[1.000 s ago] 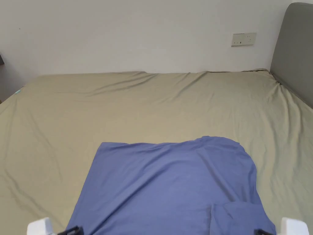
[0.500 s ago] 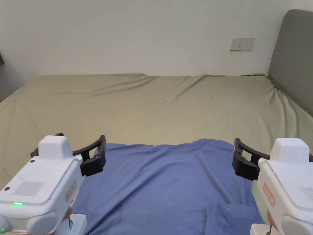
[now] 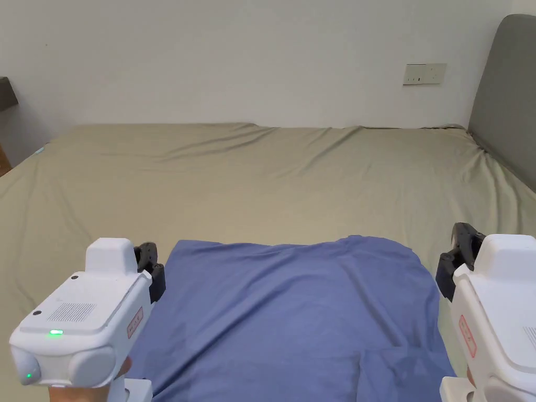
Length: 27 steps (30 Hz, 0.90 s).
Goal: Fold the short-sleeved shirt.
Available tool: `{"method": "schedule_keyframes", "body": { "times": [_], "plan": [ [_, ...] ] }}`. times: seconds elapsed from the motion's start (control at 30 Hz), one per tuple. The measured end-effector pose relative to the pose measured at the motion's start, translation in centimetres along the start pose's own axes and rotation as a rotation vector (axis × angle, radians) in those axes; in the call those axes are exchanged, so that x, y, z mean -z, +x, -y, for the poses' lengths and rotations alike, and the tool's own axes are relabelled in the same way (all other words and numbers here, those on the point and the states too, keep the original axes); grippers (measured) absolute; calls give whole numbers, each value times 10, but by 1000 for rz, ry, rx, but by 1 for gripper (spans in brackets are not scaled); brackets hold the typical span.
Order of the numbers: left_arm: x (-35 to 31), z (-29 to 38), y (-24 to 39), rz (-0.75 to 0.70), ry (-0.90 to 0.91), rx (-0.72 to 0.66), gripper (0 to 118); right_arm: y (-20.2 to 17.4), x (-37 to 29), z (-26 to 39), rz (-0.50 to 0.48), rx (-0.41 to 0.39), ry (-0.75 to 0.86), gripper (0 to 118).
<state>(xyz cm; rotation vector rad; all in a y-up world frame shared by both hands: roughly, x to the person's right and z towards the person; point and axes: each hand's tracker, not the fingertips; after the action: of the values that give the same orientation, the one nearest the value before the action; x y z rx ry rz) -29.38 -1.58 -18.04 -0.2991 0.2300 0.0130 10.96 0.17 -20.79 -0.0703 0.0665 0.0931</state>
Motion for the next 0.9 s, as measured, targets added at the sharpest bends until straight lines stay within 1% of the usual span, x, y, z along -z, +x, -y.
{"method": "schedule_keyframes", "body": {
  "times": [0.1,0.17,0.23,0.3,0.33,0.37,0.4,0.43,0.47,0.5,0.53,0.57,0.6,0.67,0.7,0.73,0.77,0.8,0.83,0.87,0.9],
  "plan": [
    [20,28,-28,12,-210,-79,0,0,2,7,-3,-4,-19,2],
    [28,52,-47,24,-297,-135,0,0,3,13,-3,-5,-25,2],
    [35,73,-63,30,-389,-155,0,1,7,18,-4,-5,-45,2],
    [35,94,-75,21,-443,-120,0,2,8,22,-1,-4,-56,2],
    [35,104,-80,22,-455,-113,5,2,9,24,-2,-7,-63,2],
    [35,113,-85,28,-492,-95,20,2,10,26,-3,-9,-69,2],
    [33,121,-89,9,-503,-112,57,3,10,28,-4,-13,-75,2],
    [35,131,-95,-10,-518,-138,57,2,10,29,-4,-17,-82,2],
    [38,139,-100,-18,-541,-164,68,3,11,31,-3,-19,-86,2],
    [41,149,-103,-20,-578,-186,86,3,11,32,-3,-22,-90,2],
    [44,157,-103,-28,-619,-182,106,3,12,34,-3,-26,-96,2],
    [44,164,-102,-39,-636,-179,114,4,13,35,-5,-31,-105,2],
    [44,170,-100,-31,-621,-167,111,5,13,36,-3,-37,-113,2],
    [45,183,-94,-8,-637,-129,98,8,13,39,4,-40,-123,2],
    [48,188,-91,-2,-652,-103,82,10,13,40,6,-37,-131,2],
    [51,193,-86,-6,-675,-86,62,12,12,42,9,-32,-138,2],
    [54,197,-82,15,-691,-78,45,13,11,43,11,-30,-144,2],
    [52,202,-77,50,-683,-71,35,15,10,45,14,-32,-152,2],
    [48,199,-70,30,-630,-22,22,18,9,47,17,-38,-162,2],
    [48,196,-66,70,-631,-15,9,21,7,49,18,-43,-173,2],
    [48,194,-63,93,-628,-10,9,24,5,52,21,-43,-187,2]
  ]
}}
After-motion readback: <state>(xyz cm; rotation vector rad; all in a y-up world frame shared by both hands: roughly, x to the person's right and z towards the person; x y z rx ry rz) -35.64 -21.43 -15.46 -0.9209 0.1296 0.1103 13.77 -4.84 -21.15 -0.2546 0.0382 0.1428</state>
